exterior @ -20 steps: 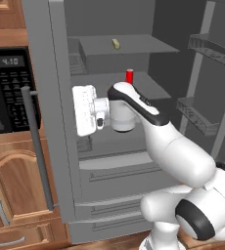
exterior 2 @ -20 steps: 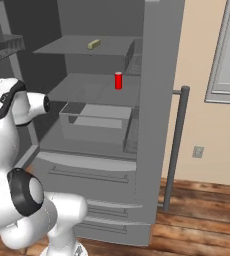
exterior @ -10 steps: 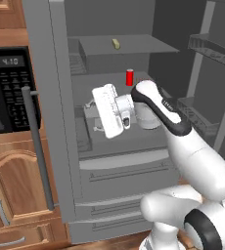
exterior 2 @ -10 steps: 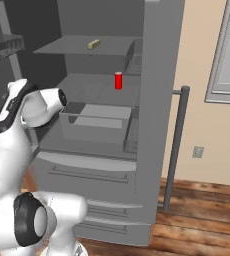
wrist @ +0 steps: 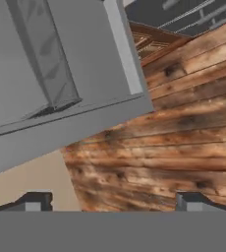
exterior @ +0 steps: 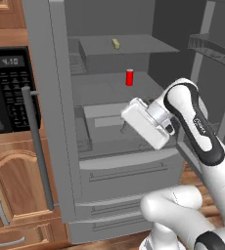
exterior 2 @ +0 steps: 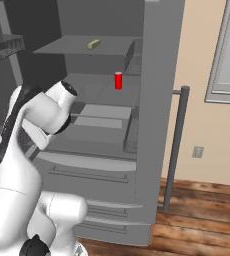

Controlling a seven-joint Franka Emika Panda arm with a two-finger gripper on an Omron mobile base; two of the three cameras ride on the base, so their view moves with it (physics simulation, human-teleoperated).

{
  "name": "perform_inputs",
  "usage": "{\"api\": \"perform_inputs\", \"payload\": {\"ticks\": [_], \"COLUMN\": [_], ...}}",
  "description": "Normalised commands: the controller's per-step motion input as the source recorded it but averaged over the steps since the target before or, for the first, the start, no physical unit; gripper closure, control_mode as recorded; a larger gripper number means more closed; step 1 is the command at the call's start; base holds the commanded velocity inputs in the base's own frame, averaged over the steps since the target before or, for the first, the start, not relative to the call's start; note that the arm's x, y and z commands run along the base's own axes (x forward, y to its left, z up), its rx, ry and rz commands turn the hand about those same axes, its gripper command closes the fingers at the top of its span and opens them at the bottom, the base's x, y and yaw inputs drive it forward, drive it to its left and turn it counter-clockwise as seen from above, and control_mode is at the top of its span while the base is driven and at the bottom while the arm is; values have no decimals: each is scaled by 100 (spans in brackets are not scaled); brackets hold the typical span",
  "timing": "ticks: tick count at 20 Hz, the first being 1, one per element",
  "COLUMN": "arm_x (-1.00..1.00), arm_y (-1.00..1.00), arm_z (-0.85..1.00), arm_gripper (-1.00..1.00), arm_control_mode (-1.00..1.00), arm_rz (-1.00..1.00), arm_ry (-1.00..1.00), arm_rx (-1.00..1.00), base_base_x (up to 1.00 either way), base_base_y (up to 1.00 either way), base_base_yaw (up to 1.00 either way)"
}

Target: Retrieve the butter from the fridge and place it on a plate on the dining table. Then retrieve the butter knife by the fridge and place it near the plate.

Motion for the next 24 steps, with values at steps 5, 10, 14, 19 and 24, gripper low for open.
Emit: {"api": "perform_inputs", "payload": {"ticks": [5,10,14,19,24], "arm_x": [-69,-52,-43,-1,6], "arm_y": [-100,-93,-37,-2,-1], "arm_z": [-33,-45,-46,-20,4], "arm_gripper": [-100,-100,-100,-100,-100], "arm_control_mode": [-100,-100,-100,-100,-100], "arm_rz": [30,30,20,-3,-6], "arm_ry": [-3,0,-1,-1,-11], "arm_rx": [-67,-72,-51,0,15], "base_base_x": [0,0,0,0,0], "base_base_y": [0,0,0,0,0], "base_base_yaw": [0,0,0,0,0]}}
